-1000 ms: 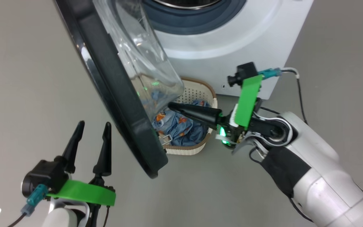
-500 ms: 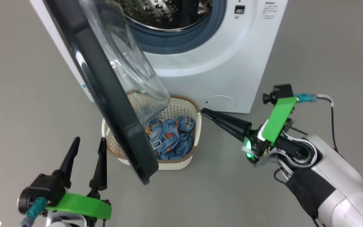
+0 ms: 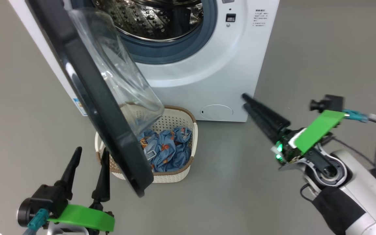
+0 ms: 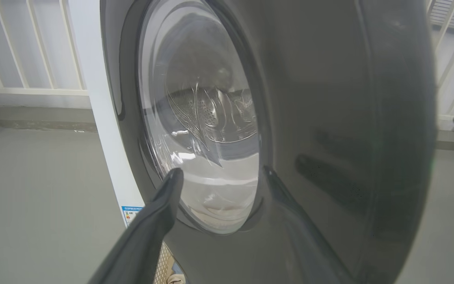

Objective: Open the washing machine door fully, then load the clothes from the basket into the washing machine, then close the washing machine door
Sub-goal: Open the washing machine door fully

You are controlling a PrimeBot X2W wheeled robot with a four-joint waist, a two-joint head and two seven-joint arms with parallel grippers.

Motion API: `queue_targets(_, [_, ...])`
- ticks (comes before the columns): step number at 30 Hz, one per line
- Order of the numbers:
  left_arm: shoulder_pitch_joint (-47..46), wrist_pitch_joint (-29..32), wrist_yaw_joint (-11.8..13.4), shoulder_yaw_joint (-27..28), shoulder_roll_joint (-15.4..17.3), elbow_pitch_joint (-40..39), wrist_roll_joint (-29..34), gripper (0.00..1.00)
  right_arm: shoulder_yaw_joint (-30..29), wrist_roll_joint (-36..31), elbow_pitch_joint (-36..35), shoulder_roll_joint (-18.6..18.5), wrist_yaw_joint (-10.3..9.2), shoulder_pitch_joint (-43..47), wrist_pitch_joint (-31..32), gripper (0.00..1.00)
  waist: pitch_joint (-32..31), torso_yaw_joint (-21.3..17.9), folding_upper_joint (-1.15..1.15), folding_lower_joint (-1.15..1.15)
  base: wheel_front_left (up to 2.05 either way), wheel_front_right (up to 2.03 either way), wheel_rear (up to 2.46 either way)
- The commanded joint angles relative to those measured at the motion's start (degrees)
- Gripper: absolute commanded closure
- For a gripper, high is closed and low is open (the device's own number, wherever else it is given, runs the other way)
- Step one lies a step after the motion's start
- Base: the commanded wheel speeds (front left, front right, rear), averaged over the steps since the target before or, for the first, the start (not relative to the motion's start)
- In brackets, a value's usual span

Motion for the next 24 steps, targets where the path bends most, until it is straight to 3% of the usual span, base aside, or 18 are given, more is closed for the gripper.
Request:
queue_targets(1, [-0.6, -0.4, -0.1, 1.9, 1.1, -1.8, 0.6, 0.00, -1.3, -2.5, -2.6, -0.7, 0.17, 1.2, -2.9, 0.00, 0.0, -0.3, 0.00, 0.00, 0.00, 0.00, 0.00])
queue_targets(13, [0.1, -0.4, -0.1, 2.8, 1.1, -2.0, 1.0, 0.00, -3.1, -17.1, -8.2, -5.1, 0.17, 6.0, -15.4, 0.00, -0.8, -1.6, 0.00, 0.00, 0.00, 0.00, 0.00])
queue_targets(24, [1.2, -0.4, -0.1, 4.0, 1.1, -2.5, 1.1, 0.00, -1.7, -30.3, -8.0, -9.4, 0.17, 9.3, -26.1, 0.00, -1.4, -2.9, 0.00, 0.00, 0.00, 0.00, 0.00])
